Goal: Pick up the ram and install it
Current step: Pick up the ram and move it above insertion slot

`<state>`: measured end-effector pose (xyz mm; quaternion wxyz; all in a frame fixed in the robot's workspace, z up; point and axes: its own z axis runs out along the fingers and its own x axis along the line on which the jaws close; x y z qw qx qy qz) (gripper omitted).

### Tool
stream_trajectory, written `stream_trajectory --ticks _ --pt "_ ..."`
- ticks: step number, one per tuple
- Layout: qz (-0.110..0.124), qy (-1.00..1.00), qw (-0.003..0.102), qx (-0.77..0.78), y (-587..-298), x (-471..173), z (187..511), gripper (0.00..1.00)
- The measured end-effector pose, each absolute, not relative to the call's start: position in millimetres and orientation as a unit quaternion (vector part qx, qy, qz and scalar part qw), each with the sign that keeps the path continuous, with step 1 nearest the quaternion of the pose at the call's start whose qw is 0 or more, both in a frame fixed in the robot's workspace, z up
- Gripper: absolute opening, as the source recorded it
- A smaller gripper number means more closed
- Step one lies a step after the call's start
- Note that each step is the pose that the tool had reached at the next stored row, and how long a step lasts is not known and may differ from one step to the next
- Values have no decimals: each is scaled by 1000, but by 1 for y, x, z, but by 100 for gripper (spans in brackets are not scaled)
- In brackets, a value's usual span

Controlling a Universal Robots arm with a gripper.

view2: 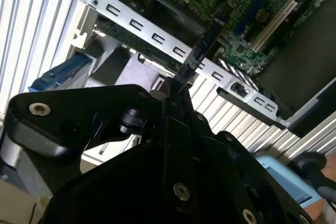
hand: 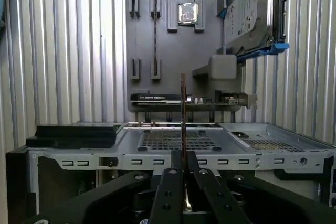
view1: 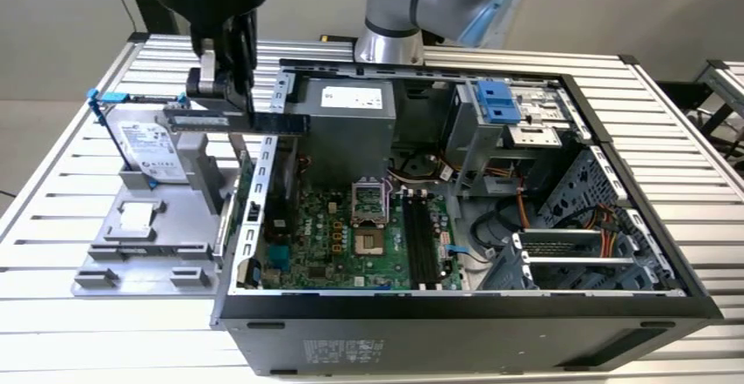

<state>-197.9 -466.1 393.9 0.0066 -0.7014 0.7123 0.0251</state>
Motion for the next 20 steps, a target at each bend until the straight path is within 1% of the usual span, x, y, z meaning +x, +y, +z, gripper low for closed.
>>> stream_trajectory --ticks 20 --pt "25 711 6 -703 -466 -142 394 0"
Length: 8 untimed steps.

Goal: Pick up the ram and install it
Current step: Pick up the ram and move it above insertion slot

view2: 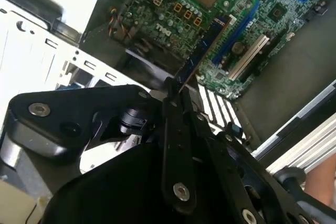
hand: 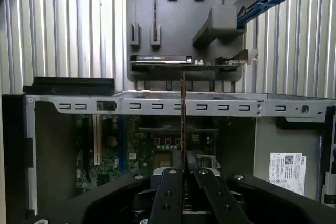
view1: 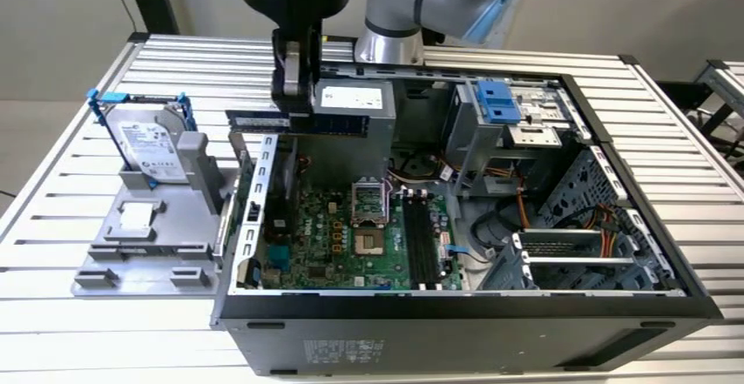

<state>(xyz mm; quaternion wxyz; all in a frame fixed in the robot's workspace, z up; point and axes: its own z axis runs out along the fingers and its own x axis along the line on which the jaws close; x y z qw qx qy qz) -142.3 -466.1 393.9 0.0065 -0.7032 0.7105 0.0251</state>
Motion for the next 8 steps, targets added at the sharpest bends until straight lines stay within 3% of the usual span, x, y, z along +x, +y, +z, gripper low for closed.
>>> stream_trajectory --ticks 8 --pt "25 710 6 -703 -466 -123 394 0"
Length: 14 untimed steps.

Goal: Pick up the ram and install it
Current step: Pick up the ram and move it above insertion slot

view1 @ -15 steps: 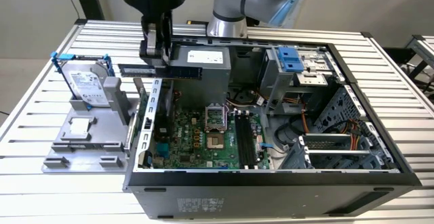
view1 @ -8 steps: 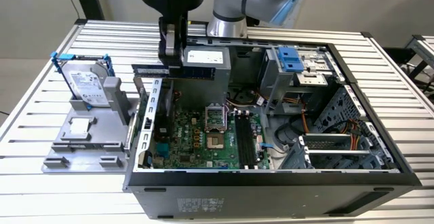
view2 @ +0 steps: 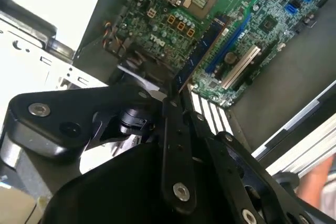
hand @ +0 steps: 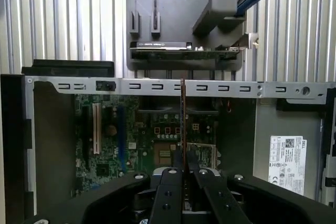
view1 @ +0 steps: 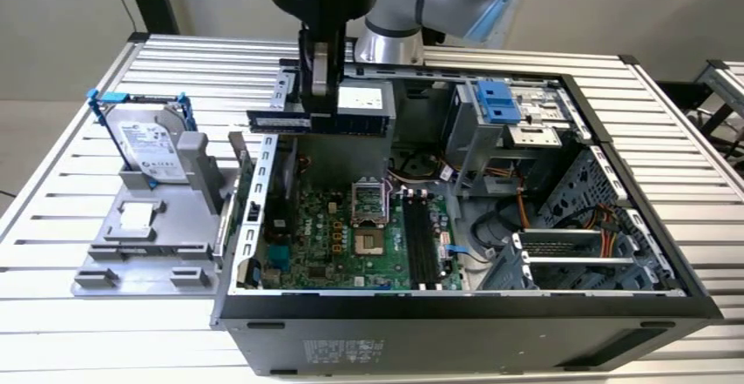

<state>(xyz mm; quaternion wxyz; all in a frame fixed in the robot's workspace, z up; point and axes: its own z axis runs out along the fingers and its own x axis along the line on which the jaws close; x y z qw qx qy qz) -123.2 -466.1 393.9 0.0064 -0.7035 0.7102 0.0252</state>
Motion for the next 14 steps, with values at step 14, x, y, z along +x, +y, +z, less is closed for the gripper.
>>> stream_trajectory --ticks 14 --pt "25 710 6 -704 -466 -91 394 0"
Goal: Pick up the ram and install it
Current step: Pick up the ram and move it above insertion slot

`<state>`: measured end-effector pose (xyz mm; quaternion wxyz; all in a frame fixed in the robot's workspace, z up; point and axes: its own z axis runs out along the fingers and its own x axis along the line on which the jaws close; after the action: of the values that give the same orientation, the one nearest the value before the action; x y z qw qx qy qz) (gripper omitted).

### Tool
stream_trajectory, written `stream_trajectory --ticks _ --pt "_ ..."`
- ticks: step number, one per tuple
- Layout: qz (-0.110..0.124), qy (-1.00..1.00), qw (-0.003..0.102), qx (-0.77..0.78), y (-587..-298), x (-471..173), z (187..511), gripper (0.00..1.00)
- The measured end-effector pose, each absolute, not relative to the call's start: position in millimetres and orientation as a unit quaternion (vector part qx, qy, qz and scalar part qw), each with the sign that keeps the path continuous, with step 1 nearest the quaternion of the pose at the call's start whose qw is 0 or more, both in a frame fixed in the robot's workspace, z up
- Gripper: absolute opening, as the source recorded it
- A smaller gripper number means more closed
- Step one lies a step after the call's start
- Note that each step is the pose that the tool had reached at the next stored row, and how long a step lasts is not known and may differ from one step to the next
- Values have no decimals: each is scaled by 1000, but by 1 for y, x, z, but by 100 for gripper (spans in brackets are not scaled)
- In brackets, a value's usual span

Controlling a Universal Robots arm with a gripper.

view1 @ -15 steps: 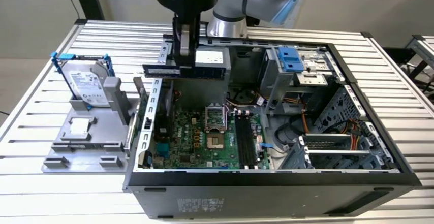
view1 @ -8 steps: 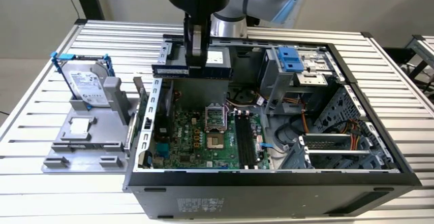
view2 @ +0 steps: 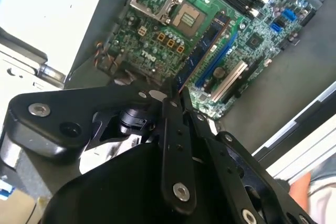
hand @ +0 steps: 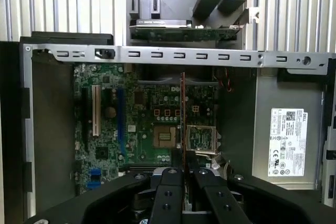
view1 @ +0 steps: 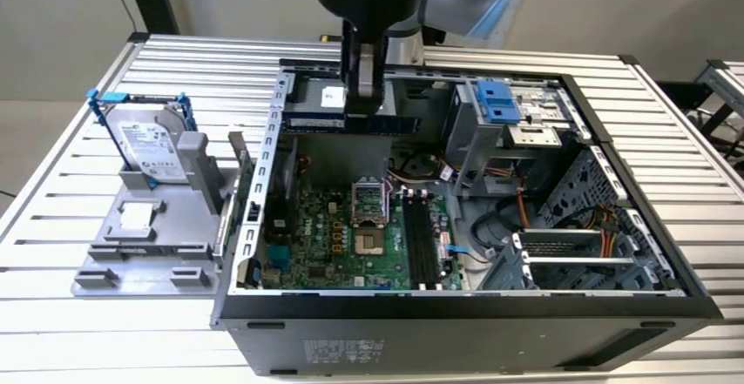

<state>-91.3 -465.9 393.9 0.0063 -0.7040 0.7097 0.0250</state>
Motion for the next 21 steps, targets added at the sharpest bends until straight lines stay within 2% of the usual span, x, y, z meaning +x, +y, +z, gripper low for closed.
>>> stream_trajectory --ticks 21 --pt "25 709 6 -705 -466 -37 394 0"
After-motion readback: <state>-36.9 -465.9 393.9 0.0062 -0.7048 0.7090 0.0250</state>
